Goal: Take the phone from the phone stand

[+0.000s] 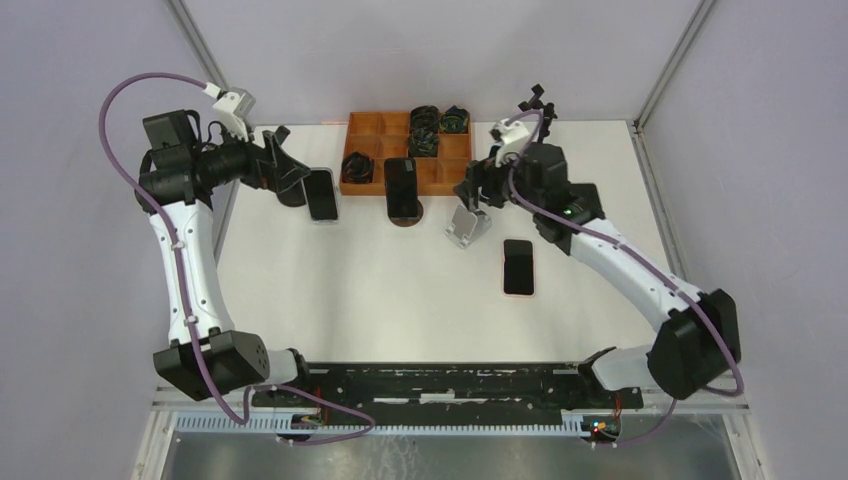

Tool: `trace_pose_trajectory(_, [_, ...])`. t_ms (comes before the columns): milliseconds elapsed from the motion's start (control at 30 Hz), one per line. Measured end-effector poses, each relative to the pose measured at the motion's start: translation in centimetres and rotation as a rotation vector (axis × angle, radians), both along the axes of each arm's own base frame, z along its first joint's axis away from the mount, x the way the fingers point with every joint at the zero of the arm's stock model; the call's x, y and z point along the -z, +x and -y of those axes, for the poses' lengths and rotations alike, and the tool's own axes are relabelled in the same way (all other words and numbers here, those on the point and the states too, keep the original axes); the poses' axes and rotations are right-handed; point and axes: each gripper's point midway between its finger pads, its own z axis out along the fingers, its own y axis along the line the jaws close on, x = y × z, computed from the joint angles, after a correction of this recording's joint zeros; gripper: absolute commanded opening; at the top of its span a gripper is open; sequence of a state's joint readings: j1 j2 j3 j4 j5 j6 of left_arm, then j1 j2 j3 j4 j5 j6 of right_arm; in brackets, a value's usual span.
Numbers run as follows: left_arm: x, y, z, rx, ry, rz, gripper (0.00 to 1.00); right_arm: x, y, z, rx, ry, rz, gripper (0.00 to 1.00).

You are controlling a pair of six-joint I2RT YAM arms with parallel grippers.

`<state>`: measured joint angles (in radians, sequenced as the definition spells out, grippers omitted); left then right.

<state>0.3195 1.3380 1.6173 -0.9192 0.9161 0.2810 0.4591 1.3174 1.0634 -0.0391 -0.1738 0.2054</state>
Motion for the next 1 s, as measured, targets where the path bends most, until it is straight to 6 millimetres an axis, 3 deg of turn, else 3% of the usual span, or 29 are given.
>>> trace_pose_trajectory(100, [0.7, 0.2, -0.4, -0.012, 0.0, -0.013, 1.0, 0.5, 0.6, -3.6, -0.078, -0.044, 0.003, 0.98])
trace_pose_trajectory(267, [2.6, 0.3, -1.3, -0.051, 0.008, -0.056, 1.0, 1.7, 3.9, -6.5, -0.121, -0.082, -0.013, 0.98])
trace_pose_trajectory(467, [3.6, 0.2, -1.5, -0.064, 0.019, -0.087, 1.0, 6.2, 7.2, -9.5, -0.174, -0.119, -0.078, 0.98])
trace_pose_trajectory(600, [4.5, 0.2, -1.6, -0.06, 0.016, -0.119, 1.0, 8.7, 8.0, -12.0, -0.248, -0.122, -0.109, 0.96])
trace_pose_trajectory(867, [6.3, 0.8, -1.8, -0.035, 0.009, -0.174, 1.0, 9.6, 10.2, -17.4, -0.355, -0.084, -0.088, 0.85])
trace_pose_trajectory(1000, [6.7, 0.3, -1.6, -0.016, 0.015, -0.188, 1.0, 10.6, 10.5, -18.2, -0.372, -0.077, -0.095, 0.82])
